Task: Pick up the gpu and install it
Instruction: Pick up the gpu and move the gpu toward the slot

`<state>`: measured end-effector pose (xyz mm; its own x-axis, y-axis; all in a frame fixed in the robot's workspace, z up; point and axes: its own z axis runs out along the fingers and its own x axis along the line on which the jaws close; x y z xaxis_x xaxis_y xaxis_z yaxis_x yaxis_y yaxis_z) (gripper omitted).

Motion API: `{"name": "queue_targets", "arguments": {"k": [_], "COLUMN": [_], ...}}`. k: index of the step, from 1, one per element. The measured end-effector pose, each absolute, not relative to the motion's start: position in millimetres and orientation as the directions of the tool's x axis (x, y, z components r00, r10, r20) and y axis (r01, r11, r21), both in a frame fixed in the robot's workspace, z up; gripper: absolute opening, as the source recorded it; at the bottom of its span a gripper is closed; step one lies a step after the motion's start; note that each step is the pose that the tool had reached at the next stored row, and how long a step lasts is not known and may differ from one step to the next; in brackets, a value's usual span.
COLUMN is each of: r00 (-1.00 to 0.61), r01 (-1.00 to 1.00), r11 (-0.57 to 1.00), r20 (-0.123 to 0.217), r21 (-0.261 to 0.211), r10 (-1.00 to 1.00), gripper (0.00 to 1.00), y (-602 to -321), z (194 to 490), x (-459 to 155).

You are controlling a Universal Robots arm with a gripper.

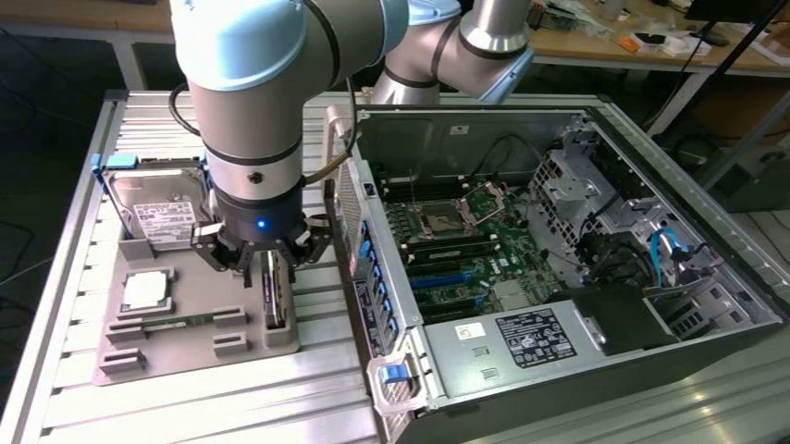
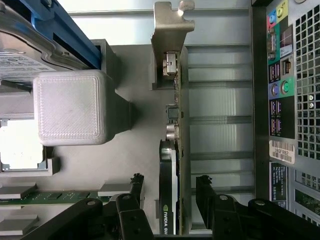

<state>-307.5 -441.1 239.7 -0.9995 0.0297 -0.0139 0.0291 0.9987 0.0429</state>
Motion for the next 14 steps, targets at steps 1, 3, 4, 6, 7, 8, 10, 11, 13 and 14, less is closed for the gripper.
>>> {"name": "queue_targets", "arguments": {"k": [1,3,4,6,7,8,10,11,13,14], "r00": [-0.999,-0.999,-0.999,-0.999,-0.999,-0.999,-0.999,-0.999,-0.999,-0.999], "r01": [0.029,0.029,0.029,0.029,0.029,0.029,0.029,0.029,0.029,0.029], "r11": [0.999,0.999,0.999,0.999,0.999,0.999,0.999,0.999,0.999,0.999], "r20": [-0.014,-0.014,-0.014,-0.014,-0.014,-0.014,-0.014,-0.014,-0.014,-0.014], "r21": [0.043,0.042,0.042,0.040,0.040,0.039,0.038,0.038,0.037,0.037], "r10": [0.030,0.030,0.030,0.030,0.030,0.030,0.030,0.030,0.030,0.030], "gripper": [0.54,0.54,0.54,0.46,0.46,0.40,0.28,0.27,0.27,0.27], "y": [-441.1,-441.1,-441.1,-441.1,-441.1,-441.1,-441.1,-441.1,-441.1,-441.1], "z": [239.7,239.6,239.6,239.7,239.7,239.6,239.7,239.7,239.7,239.6], "x": [-307.6,-307.5,-307.5,-307.6,-307.6,-307.6,-307.6,-307.6,-307.6,-307.6]}}
